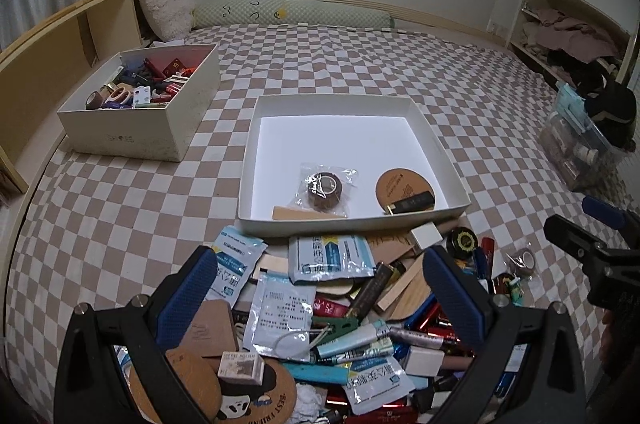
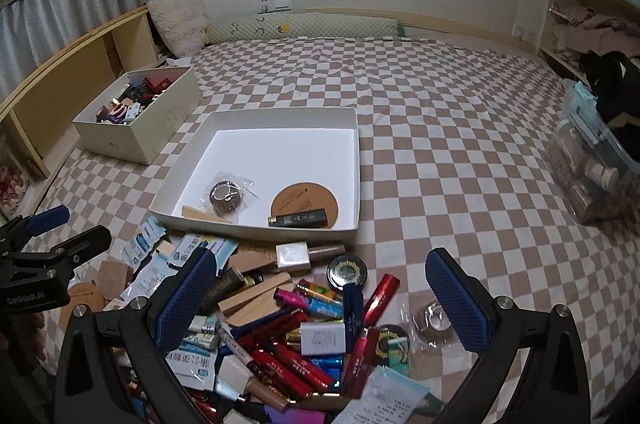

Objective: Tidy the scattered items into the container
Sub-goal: 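Withdraw both grippers from the tray back over the pile, then grasp the white UV gel polish box and brown cylinder with the left gripper, then grasp the white rectangular box with the right gripper while the left lifts its items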

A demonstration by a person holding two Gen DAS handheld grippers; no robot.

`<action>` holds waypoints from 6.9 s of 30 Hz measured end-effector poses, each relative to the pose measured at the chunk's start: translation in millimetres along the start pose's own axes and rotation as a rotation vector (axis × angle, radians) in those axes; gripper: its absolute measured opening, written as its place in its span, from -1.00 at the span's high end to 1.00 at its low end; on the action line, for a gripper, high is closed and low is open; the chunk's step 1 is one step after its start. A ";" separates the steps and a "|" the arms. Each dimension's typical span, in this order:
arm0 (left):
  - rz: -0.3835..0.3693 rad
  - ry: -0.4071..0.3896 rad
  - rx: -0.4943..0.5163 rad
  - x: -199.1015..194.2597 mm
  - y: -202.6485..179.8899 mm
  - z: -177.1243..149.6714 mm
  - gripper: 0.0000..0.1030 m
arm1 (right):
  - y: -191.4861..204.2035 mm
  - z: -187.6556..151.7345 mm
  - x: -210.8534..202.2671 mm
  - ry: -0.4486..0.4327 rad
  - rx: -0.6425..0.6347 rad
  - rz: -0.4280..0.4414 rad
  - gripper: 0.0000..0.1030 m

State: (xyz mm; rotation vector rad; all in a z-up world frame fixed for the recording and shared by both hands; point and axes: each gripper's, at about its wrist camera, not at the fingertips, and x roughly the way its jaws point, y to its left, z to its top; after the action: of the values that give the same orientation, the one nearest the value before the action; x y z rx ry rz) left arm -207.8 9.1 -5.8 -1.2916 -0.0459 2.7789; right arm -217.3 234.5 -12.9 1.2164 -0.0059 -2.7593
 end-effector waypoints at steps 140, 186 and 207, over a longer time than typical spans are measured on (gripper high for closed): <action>-0.117 0.103 -0.226 70.2 85.0 -133.4 0.19 | 21.5 -185.2 51.5 0.303 0.588 0.209 -0.51; -0.293 -0.014 -0.134 18.7 48.0 -133.9 0.24 | 11.0 -177.8 27.6 0.241 0.517 0.292 -0.29; -0.202 -0.062 -0.135 0.5 31.8 -96.0 0.24 | 13.2 -105.1 16.7 0.105 0.265 0.212 -0.28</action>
State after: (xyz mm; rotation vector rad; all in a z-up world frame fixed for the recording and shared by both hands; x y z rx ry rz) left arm -136.5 -23.1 -70.0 -1.1558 -0.3532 2.6805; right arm -149.7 224.4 -95.5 1.3326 -0.4757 -2.5668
